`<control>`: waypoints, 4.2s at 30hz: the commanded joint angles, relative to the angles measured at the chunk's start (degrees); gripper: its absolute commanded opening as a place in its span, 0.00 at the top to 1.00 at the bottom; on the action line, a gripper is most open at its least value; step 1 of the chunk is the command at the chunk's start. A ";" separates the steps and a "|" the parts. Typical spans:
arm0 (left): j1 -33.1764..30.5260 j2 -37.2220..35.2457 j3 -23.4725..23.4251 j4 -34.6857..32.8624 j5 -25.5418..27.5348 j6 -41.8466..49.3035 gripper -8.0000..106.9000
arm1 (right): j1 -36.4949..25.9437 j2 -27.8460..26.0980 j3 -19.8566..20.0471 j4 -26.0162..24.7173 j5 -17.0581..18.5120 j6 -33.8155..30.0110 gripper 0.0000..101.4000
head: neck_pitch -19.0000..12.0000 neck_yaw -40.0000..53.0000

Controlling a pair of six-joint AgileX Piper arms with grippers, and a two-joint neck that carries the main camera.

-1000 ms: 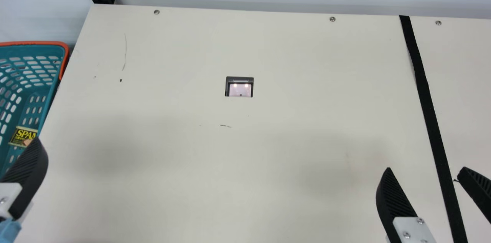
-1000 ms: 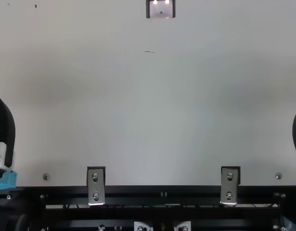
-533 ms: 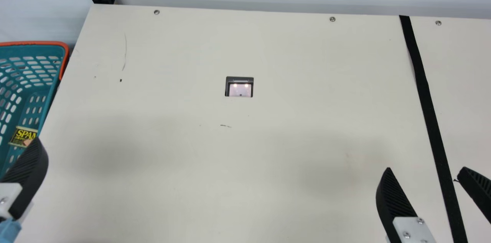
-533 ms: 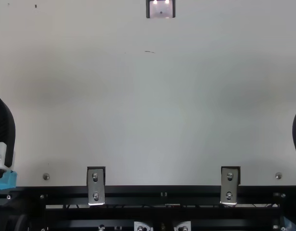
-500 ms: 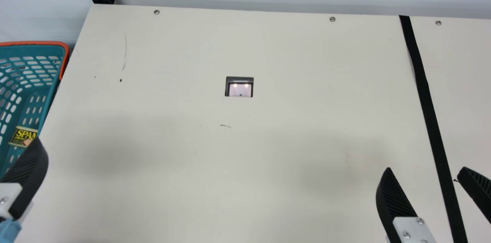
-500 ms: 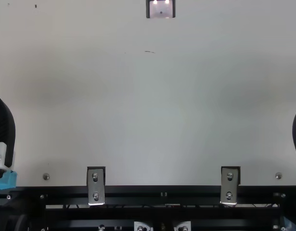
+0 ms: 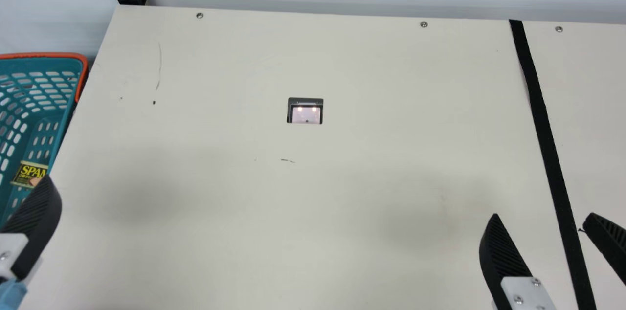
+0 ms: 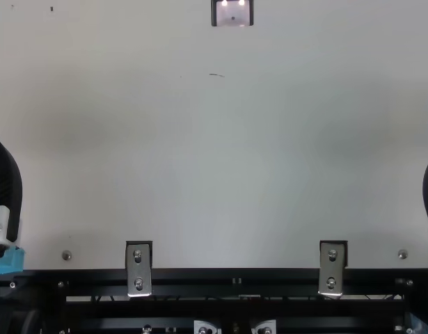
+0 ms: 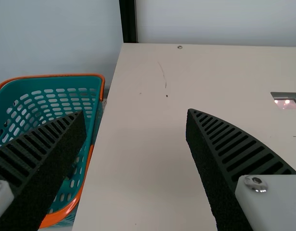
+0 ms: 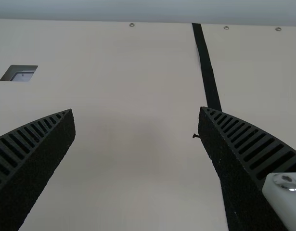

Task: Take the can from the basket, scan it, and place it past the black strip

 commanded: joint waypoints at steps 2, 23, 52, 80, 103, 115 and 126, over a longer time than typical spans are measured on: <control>0.00 0.00 0.00 0.00 0.00 0.00 0.15 | 0.00 0.00 0.00 0.00 0.00 0.00 0.00 | -0.12 0.25; 0.00 0.00 0.00 0.00 0.00 0.00 0.15 | 0.00 0.00 0.00 0.00 0.00 0.00 0.00 | -0.12 0.25; 0.00 0.00 0.00 0.00 0.00 0.00 0.15 | 0.00 0.00 0.00 0.00 0.00 0.00 0.00 | 0.13 4.57; 0.00 0.00 0.00 0.00 0.00 0.00 0.15 | 0.00 0.00 0.00 0.00 0.00 0.00 0.00 | -4.08 22.04; 0.82 0.81 -1.25 0.18 0.56 -0.24 0.15 | 0.00 0.00 0.00 0.00 0.00 0.00 0.00 | -6.33 24.99; 4.54 12.02 -11.75 2.12 0.50 -4.15 0.15 | 0.00 0.00 0.00 0.00 0.00 0.00 0.00 | -6.33 24.99; 12.20 29.89 -21.45 3.01 1.00 -7.13 0.15 | 0.00 0.00 0.00 0.00 0.00 0.00 0.00 | -6.33 24.99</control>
